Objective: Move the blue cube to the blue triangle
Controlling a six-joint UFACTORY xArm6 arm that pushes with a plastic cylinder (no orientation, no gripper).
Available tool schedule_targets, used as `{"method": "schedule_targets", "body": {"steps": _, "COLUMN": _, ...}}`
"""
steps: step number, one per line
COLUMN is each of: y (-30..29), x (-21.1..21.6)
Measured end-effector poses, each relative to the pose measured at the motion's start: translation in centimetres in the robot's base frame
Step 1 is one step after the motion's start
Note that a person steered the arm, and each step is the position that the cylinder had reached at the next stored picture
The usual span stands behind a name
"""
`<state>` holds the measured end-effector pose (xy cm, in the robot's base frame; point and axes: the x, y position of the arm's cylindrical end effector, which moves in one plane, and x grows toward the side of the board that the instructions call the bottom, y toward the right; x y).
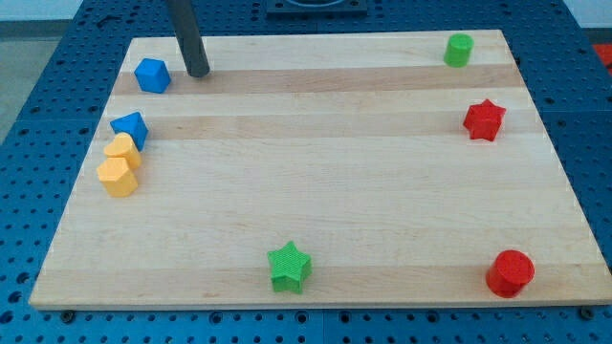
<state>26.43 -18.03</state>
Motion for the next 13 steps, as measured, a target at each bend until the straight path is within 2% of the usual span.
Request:
{"method": "schedule_targets", "body": {"steps": 3, "y": -8.6, "x": -1.0}}
{"method": "schedule_targets", "body": {"steps": 4, "y": -8.6, "x": -1.0}}
{"method": "schedule_targets", "body": {"steps": 6, "y": -8.5, "x": 2.3}}
{"method": "schedule_targets", "body": {"steps": 9, "y": -8.5, "x": 3.8}}
{"method": "schedule_targets", "body": {"steps": 10, "y": -8.5, "x": 6.0}}
{"method": "schedule_targets", "body": {"steps": 13, "y": -8.5, "x": 6.2}}
